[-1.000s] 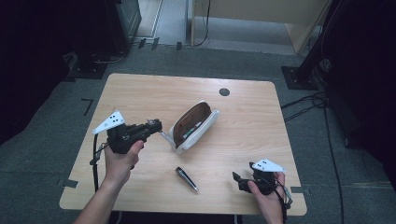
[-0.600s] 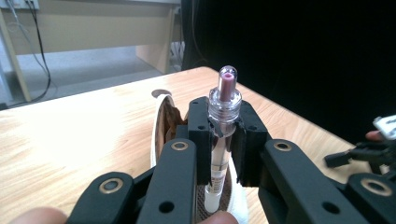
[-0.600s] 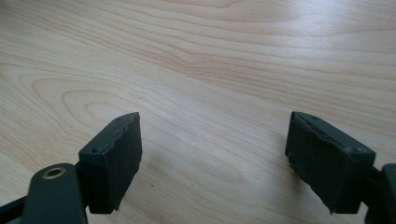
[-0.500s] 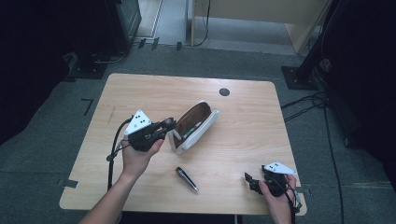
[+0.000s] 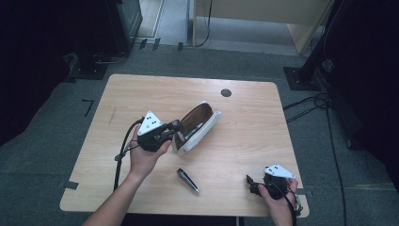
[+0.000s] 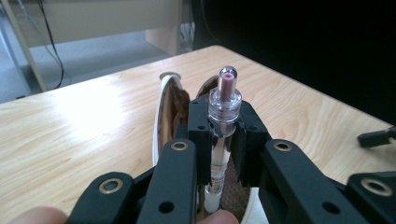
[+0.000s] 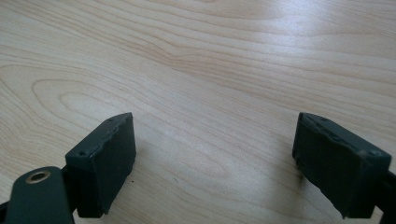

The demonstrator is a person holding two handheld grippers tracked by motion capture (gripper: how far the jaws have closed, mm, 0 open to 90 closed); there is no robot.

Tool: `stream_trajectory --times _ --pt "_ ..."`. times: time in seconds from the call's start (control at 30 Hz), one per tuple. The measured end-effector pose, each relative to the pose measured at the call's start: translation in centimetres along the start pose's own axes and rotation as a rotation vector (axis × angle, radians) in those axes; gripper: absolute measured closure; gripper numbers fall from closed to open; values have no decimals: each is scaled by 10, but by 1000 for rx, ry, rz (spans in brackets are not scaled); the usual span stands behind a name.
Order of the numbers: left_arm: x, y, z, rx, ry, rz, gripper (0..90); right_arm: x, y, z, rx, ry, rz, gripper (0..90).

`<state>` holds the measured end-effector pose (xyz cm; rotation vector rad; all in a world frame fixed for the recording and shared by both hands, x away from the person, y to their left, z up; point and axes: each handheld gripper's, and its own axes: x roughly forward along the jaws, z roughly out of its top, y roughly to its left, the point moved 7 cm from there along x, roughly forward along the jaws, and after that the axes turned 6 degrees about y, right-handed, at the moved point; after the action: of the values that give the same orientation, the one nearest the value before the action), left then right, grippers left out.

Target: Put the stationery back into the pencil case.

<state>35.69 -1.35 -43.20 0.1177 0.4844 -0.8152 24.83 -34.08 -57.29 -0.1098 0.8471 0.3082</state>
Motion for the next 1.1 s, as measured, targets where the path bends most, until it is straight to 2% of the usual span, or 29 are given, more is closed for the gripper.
stream_trajectory --times 0.3,0.5,0.63,0.87,1.03,1.1 --pt "15 0 -7 19 65 -2 806 0 0 0 1 0 -1 128" --pt "25 -4 -8 54 109 7 801 0 0 0 1 0 -1 128" --pt "32 -7 -10 56 129 -3 771 0 0 0 1 0 -1 128" --pt "38 -7 -7 36 123 0 735 0 0 0 2 0 0 128" --pt "34 -2 1 -12 62 -3 648 0 0 0 0 -1 -1 128" --pt "32 1 2 -33 50 -11 645 0 0 0 0 -1 -1 128"
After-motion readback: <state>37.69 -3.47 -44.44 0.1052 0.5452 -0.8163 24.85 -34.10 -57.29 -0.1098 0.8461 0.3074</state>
